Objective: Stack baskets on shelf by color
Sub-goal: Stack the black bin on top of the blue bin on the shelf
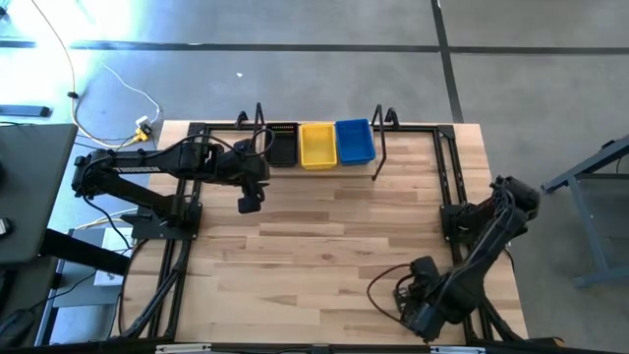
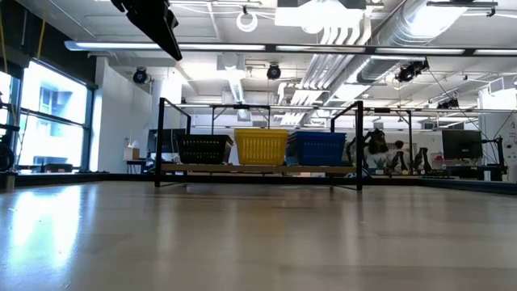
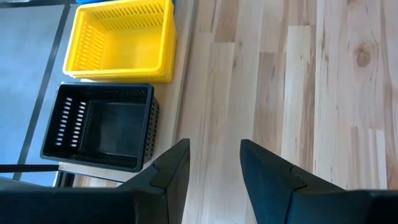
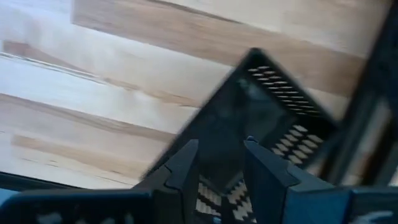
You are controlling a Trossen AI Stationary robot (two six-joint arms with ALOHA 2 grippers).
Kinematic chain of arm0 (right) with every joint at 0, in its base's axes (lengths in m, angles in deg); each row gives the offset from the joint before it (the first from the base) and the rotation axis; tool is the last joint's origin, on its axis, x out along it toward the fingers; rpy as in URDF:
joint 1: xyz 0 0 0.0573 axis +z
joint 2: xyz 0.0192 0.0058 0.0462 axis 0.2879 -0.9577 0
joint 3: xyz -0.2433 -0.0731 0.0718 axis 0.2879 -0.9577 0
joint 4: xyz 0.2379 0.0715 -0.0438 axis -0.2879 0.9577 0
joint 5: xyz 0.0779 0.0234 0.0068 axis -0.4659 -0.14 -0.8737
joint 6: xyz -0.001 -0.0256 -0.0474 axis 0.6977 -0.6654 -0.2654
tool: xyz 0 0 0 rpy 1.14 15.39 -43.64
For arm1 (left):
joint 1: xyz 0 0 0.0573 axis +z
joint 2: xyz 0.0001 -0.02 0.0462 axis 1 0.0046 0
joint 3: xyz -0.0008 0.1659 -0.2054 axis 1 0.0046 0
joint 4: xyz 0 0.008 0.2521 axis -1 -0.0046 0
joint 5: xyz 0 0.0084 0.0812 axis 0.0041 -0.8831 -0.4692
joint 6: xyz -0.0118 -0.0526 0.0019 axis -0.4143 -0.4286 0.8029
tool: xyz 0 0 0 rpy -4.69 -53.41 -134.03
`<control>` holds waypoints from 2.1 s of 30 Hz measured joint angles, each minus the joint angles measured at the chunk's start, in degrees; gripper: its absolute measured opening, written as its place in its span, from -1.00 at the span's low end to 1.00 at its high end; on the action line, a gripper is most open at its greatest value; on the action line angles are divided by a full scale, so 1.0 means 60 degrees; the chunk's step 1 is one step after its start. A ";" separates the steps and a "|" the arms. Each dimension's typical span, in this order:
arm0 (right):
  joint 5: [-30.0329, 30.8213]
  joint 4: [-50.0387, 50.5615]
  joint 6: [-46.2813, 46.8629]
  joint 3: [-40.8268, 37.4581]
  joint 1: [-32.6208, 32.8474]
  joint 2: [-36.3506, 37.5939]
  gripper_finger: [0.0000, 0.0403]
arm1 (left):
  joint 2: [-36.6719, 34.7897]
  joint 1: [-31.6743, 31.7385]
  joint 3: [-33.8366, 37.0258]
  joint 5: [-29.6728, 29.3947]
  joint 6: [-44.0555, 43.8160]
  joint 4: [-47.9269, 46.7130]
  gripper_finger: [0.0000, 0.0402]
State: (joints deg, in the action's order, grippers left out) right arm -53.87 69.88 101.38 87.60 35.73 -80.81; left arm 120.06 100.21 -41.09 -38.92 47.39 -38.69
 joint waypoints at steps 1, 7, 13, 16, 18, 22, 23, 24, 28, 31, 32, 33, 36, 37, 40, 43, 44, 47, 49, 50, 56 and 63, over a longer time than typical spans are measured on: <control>0.0089 -0.0178 0.0004 0.0000 -0.0044 -0.0082 -0.47 | 0.0000 0.0000 0.0000 0.0000 -0.0003 0.0045 -0.35; -0.0093 -0.0916 0.0024 0.0000 -0.0381 -0.0673 -0.47 | 0.0000 0.0000 0.0000 0.0000 -0.0006 0.0218 -0.35; -0.0810 -0.1124 0.0028 0.0000 -0.0625 -0.1171 -0.47 | 0.0000 0.0000 0.0000 0.0015 -0.0001 0.0314 -0.35; -0.0826 -0.0916 0.0008 0.0000 -0.0566 -0.1226 -0.47 | 0.0000 0.0000 0.0000 0.0033 -0.0001 0.0314 -0.35; -0.0813 -0.0504 -0.0093 0.0000 -0.0487 -0.1206 -0.47 | 0.0000 0.0000 0.0000 0.0033 0.0002 0.0314 -0.35; -0.0851 0.0591 -0.1016 0.0000 -0.0279 -0.1124 -0.47 | 0.0000 0.0000 0.0000 0.0033 0.0002 0.0314 -0.35; -0.0897 0.0798 -0.1340 0.0000 -0.0244 -0.1124 -0.47 | 0.0000 0.0000 0.0000 0.0033 0.0002 0.0314 -0.35; -0.0955 0.0984 -0.1685 0.0000 -0.0228 -0.1118 -0.47 | 0.0000 0.0000 0.0000 0.0036 0.0002 0.0314 -0.35; -0.1057 0.1656 -0.2940 -0.0008 -0.0243 -0.1025 -0.47 | 0.0000 0.0000 0.0000 0.0033 0.0002 0.0328 -0.35; -0.1198 0.1339 -0.3783 -0.0461 -0.0368 -0.0765 -0.47 | 0.0002 0.0000 0.0000 0.0033 0.0002 0.0411 -0.35; -0.1316 0.1012 -0.4028 -0.0730 -0.0394 -0.0641 -0.47 | 0.0000 0.0000 0.0000 0.0033 0.0002 0.0427 -0.35; -0.1409 0.0615 -0.4256 -0.1017 -0.0428 -0.0517 -0.47 | 0.0004 0.0000 0.0000 0.0033 0.0002 0.0445 -0.35; -0.1710 -0.0247 -0.4641 -0.1759 -0.0498 -0.0166 -0.47 | 0.0001 0.0000 0.0000 0.0029 0.0002 0.0456 -0.35; -0.1757 -0.0426 -0.4737 -0.1931 -0.0498 -0.0074 -0.47 | 0.0000 0.0000 0.0000 0.0031 0.0002 0.0456 -0.35; -0.1796 -0.0488 -0.4773 -0.2236 -0.0494 0.0098 -0.47 | 0.0000 0.0000 0.0000 0.0033 -0.0001 0.0456 -0.35; -0.1796 -0.0346 -0.5049 -0.2385 -0.0494 0.0195 -0.47 | 0.0004 0.0000 0.0000 0.0033 -0.0005 0.0456 -0.35; -0.1813 -0.0409 -0.5162 -0.2455 -0.0494 0.0220 -0.47 | 0.0000 -0.0003 0.0000 0.0033 -0.0005 0.0456 -0.35; -0.2025 -0.0850 -0.5462 -0.2734 -0.0498 0.0238 -0.47 | 0.0002 0.0000 0.0000 0.0033 0.0000 0.0456 -0.35; -0.2298 -0.1317 -0.5573 -0.3038 -0.0494 0.0238 -0.47 | 0.0001 0.0000 0.0000 0.0027 0.0002 0.0456 -0.35; -0.2407 -0.1456 -0.5584 -0.3209 -0.0494 0.0238 -0.47 | 0.0001 -0.0001 0.0000 0.0026 0.0002 0.0456 -0.35; -0.2814 -0.2057 -0.5595 -0.3719 -0.0561 0.0238 -0.52 | 0.0002 0.0000 0.0000 0.0025 0.0002 0.0462 -0.35; -0.2660 -0.2395 -0.6081 -0.3719 -0.0831 0.0238 -0.91 | 0.0000 0.0000 0.0000 0.0018 0.0002 0.0467 -0.35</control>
State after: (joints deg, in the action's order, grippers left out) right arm -69.83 55.51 64.89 65.29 30.75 -79.39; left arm 120.06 100.21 -41.09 -38.82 47.41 -35.89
